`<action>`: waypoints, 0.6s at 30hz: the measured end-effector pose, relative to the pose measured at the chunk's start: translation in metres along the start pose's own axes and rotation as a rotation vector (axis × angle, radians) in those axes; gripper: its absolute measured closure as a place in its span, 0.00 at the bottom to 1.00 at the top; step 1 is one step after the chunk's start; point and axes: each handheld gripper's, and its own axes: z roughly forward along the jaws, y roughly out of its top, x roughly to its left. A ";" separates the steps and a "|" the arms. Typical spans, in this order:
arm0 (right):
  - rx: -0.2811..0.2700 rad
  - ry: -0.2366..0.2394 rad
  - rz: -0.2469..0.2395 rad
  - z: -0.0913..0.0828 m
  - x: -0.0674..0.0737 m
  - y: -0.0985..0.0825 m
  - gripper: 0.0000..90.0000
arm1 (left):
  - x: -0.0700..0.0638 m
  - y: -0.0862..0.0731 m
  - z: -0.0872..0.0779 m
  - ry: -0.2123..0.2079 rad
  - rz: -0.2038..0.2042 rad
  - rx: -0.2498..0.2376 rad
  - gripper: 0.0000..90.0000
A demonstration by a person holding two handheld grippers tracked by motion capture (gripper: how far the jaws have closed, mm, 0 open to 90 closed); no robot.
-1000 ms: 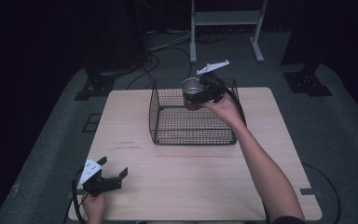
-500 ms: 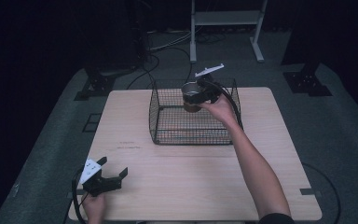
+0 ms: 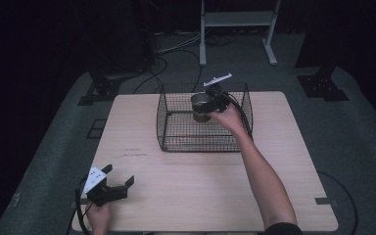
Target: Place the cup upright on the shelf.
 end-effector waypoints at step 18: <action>0.085 -0.017 0.016 0.024 -0.009 -0.010 0.20 | 0.000 0.000 0.000 -0.001 -0.004 -0.007 0.00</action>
